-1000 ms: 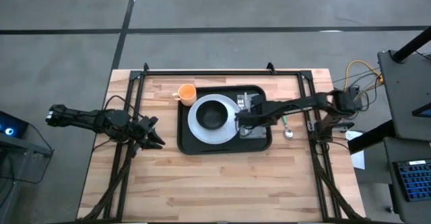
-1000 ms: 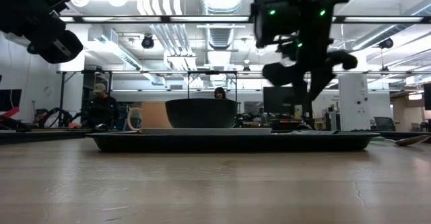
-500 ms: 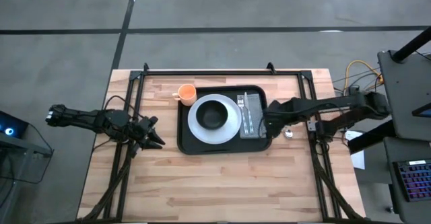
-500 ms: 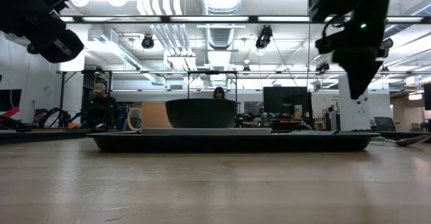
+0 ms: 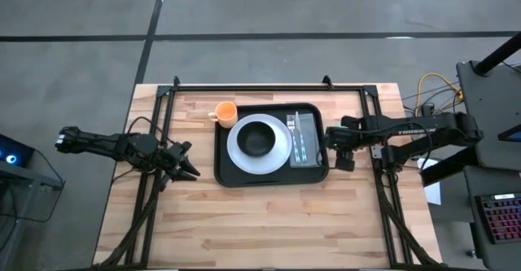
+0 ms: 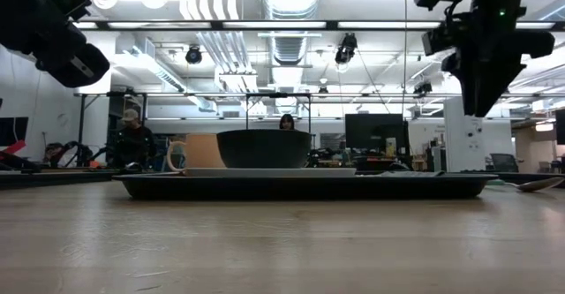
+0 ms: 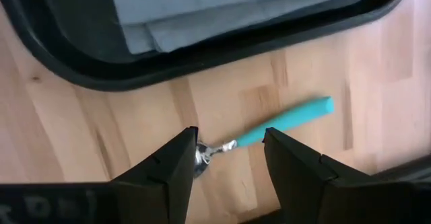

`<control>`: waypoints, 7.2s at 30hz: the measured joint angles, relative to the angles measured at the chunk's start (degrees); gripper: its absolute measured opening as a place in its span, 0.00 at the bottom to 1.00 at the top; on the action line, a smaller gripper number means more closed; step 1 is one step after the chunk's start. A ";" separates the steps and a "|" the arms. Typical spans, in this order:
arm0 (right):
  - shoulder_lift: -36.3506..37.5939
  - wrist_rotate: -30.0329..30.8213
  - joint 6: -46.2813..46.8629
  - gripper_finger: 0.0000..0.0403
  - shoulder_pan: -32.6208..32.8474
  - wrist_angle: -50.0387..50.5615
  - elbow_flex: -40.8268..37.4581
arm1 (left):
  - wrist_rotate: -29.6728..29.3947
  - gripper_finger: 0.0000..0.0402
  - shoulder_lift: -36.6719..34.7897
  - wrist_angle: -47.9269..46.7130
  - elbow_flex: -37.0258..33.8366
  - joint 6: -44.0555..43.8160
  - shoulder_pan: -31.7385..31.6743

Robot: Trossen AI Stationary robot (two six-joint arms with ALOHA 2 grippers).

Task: Set up tray
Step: Put the white spoon on the gray napkin to the right of the white knife

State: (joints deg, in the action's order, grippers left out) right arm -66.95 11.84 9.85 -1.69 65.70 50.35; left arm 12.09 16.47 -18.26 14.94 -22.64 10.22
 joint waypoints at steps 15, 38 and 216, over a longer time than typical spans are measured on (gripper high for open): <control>-18.10 12.67 -31.55 0.41 11.79 17.36 31.67 | -0.37 0.19 0.00 0.02 -0.02 -0.38 0.00; -17.45 21.17 -57.86 0.39 13.49 19.13 2.45 | -0.41 0.19 4.61 0.01 -0.35 -0.40 0.00; -46.92 -33.09 27.53 0.15 -35.19 -3.59 28.63 | 6.86 0.19 11.23 8.67 -0.24 -1.76 0.00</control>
State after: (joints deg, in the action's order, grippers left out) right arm -113.87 -21.24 37.38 -36.88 62.11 78.98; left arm 18.95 27.70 -9.59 14.70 -24.40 10.22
